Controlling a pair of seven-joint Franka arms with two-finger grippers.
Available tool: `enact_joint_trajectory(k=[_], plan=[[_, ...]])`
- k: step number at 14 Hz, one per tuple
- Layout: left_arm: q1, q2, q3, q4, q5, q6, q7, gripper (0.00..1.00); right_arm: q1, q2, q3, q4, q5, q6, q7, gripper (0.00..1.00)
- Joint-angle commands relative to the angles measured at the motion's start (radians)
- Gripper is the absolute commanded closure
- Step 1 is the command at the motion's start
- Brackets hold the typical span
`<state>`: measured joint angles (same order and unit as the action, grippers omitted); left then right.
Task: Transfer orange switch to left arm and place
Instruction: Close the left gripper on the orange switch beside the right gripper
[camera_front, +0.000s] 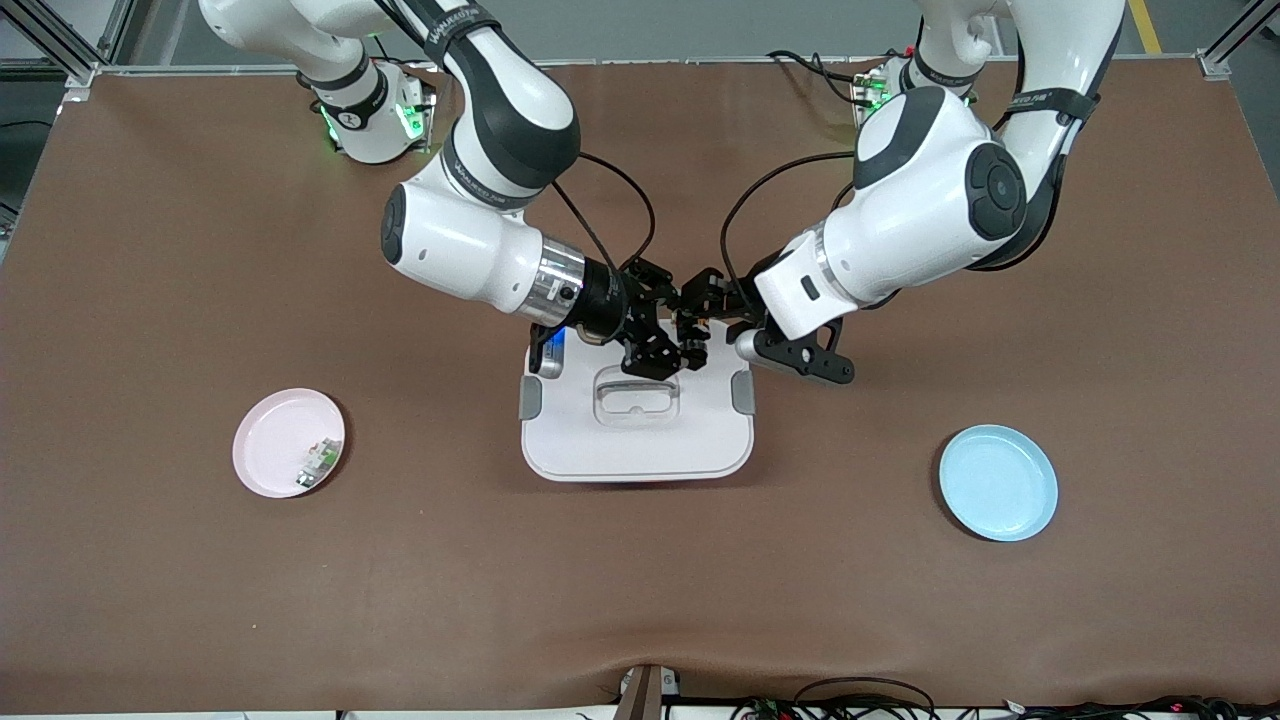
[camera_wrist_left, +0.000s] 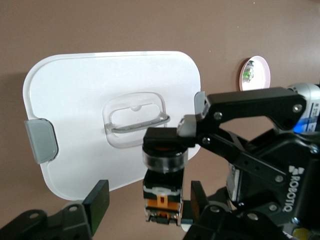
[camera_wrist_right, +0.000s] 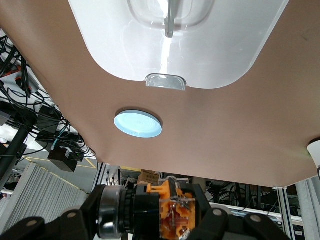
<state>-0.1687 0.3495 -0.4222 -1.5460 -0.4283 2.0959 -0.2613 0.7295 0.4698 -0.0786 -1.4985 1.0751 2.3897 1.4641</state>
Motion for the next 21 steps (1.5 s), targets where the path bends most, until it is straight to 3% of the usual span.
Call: enact_joint_trajectory(k=[1,6,8,11,14,18,21], plan=[[-0.012,0.003,-0.001,0.000,-0.021,0.030,-0.001,0.36,0.011,0.000,-0.010,0.009,0.016,0.003,0.012,0.66],[-0.015,0.009,-0.001,0.000,-0.021,0.032,-0.007,0.47,0.011,0.000,-0.010,0.009,0.016,0.003,0.012,0.66],[-0.015,0.009,-0.001,0.000,-0.021,0.032,-0.007,0.55,0.011,0.000,-0.010,0.009,0.016,0.003,0.012,0.66],[-0.015,0.009,-0.001,-0.002,-0.021,0.030,-0.009,0.83,0.011,0.001,-0.010,0.009,0.016,0.003,0.012,0.66],[-0.015,0.009,-0.001,-0.002,-0.021,0.029,-0.036,1.00,0.011,0.000,-0.010,0.009,0.014,0.003,0.010,0.66],[-0.014,0.006,-0.001,0.000,-0.020,0.016,-0.075,1.00,0.011,0.000,-0.010,0.009,0.016,0.003,0.012,0.64],[-0.002,0.002,-0.001,0.000,-0.014,-0.003,-0.076,1.00,0.011,0.000,-0.010,0.009,0.017,0.002,0.013,0.22]])
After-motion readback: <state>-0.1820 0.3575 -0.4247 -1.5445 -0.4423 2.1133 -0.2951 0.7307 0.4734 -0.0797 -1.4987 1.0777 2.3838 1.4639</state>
